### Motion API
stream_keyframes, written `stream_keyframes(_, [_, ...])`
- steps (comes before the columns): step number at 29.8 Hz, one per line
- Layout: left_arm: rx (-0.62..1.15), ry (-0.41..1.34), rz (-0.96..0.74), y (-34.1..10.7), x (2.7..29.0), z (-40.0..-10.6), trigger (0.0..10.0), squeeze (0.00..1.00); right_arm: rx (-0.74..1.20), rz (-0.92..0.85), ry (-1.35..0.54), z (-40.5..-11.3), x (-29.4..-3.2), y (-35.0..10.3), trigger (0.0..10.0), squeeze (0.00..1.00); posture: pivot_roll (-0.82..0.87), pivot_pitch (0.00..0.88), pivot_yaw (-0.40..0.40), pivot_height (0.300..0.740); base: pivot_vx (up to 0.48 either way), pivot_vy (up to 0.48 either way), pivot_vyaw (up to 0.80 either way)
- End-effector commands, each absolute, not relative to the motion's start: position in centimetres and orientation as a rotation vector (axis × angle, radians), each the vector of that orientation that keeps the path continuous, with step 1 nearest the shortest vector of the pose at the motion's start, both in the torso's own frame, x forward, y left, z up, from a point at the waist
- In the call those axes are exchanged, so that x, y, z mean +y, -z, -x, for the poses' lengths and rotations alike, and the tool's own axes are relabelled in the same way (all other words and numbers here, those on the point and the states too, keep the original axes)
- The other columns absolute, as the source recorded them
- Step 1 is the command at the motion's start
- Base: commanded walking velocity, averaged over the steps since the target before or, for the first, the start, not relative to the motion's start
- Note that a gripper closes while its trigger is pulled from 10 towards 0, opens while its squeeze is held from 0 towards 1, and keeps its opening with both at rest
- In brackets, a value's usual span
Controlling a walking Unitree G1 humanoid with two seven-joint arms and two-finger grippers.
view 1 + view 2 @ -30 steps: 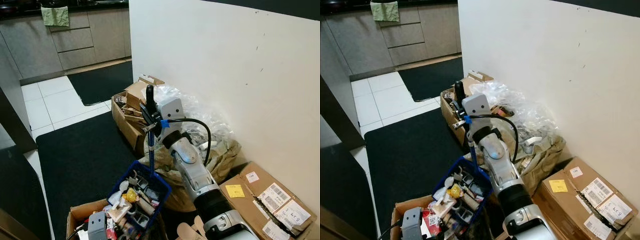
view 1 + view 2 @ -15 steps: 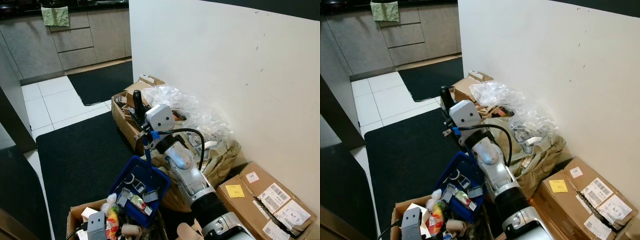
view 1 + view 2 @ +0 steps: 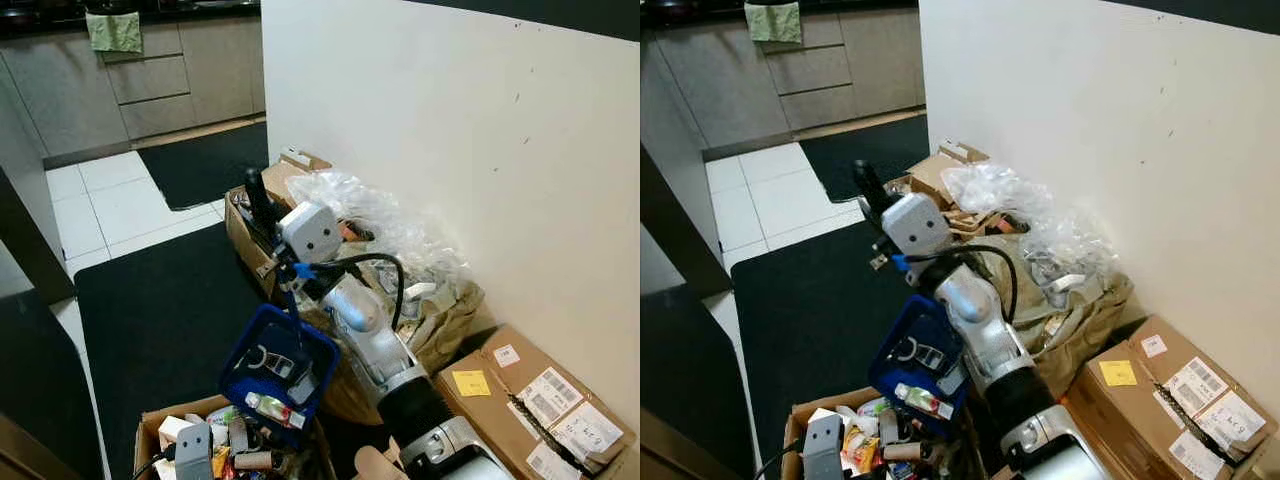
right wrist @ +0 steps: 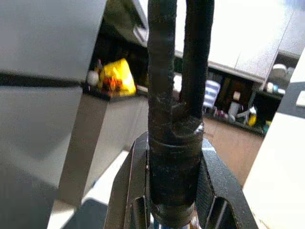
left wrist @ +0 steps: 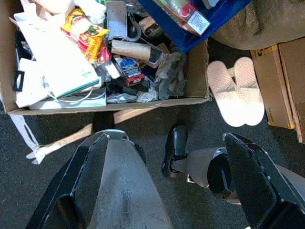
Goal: Sweep floor
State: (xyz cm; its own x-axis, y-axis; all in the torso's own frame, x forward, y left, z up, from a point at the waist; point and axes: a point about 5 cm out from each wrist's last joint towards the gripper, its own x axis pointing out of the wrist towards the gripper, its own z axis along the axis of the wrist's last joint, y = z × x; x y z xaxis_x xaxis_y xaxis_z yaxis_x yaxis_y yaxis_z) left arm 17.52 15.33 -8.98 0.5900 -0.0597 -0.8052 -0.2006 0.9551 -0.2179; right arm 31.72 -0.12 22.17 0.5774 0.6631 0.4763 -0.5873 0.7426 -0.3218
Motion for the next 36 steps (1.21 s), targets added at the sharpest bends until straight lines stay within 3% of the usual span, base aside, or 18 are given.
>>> stream_keyframes(1, [0.952, -0.085, 0.286, 9.1, 15.7, -17.4, 10.0, 0.0, -0.713, 0.089, -0.737, -31.3, 0.1, -24.7, 10.0, 0.0, 0.0, 0.003, -0.038, 0.74, 0.0, 0.0, 0.0])
stream_keyframes(18, [0.948, -0.084, 0.278, 8.9, 15.7, -17.8, 10.0, 0.0, -0.671, 0.088, -0.873, -30.0, 2.2, -23.3, 10.0, 0.0, 0.01, 0.006, -0.033, 0.74, 0.0, 0.0, 0.0])
stream_keyframes(26, [0.95, -0.081, 0.27, 8.8, 15.9, -17.9, 10.0, 0.0, -0.672, 0.058, -0.829, -31.1, 2.1, -24.5, 10.0, 0.0, 0.02, 0.003, -0.037, 0.74, 0.0, 0.0, 0.0])
stream_keyframes(30, [0.946, -0.079, 0.269, 8.8, 15.9, -18.0, 10.0, 0.0, -0.684, 0.112, -0.858, -30.7, 2.8, -24.1, 10.0, 0.0, 0.02, 0.001, -0.036, 0.74, 0.0, 0.0, 0.0])
stream_keyframes(36, [0.96, -0.103, 0.268, 8.8, 16.0, -18.0, 10.0, 0.0, -0.844, 0.347, -0.914, -29.6, 3.8, -24.8, 10.0, 0.0, 0.02, 0.0, -0.034, 0.74, 0.0, 0.0, 0.0])
